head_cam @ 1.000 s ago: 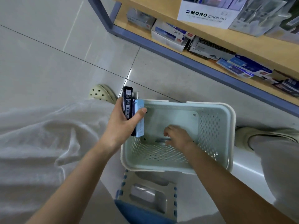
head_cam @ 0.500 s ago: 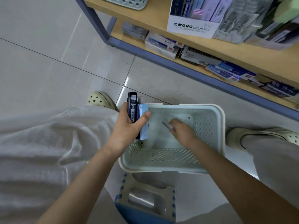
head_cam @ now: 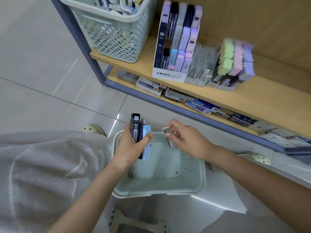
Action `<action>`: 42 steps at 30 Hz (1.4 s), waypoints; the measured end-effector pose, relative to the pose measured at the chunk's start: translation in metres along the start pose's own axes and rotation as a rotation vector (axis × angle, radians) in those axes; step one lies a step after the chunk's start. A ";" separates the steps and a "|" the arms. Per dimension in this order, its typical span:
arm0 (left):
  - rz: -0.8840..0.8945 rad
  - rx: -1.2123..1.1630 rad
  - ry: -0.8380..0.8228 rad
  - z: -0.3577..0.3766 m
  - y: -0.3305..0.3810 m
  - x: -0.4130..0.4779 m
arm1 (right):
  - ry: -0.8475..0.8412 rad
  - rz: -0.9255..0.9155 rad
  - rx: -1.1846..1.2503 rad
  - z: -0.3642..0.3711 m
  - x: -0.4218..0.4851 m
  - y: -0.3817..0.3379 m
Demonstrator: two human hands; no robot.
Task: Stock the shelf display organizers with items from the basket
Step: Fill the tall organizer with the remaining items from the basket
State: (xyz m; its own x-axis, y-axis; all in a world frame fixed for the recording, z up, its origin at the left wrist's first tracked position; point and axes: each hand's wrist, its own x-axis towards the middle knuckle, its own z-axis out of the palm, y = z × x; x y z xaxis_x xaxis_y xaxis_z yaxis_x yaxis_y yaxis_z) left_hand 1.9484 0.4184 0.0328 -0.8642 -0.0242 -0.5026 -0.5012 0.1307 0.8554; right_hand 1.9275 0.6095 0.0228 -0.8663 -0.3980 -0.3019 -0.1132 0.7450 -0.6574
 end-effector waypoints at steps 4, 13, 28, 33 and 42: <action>0.058 0.053 -0.034 0.015 0.023 0.003 | 0.242 -0.001 -0.005 -0.050 -0.005 -0.001; 0.114 -0.001 -0.105 0.045 0.058 0.027 | 0.734 0.063 -0.036 -0.138 0.035 0.025; 0.146 -0.077 -0.123 0.070 0.084 0.077 | 0.471 0.227 -0.547 -0.166 0.097 0.067; 0.142 -0.089 -0.120 0.077 0.089 0.086 | 0.444 0.215 -0.719 -0.167 0.102 0.066; 0.133 -0.189 -0.104 0.078 0.097 0.090 | 0.440 0.077 0.110 -0.146 0.071 0.006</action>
State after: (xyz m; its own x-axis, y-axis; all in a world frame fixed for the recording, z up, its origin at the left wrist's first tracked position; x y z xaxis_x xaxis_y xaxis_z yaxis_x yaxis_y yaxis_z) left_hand 1.8257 0.5067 0.0611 -0.9186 0.0838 -0.3862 -0.3916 -0.0621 0.9180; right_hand 1.7945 0.6642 0.0980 -0.9971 -0.0605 -0.0467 -0.0083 0.6930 -0.7209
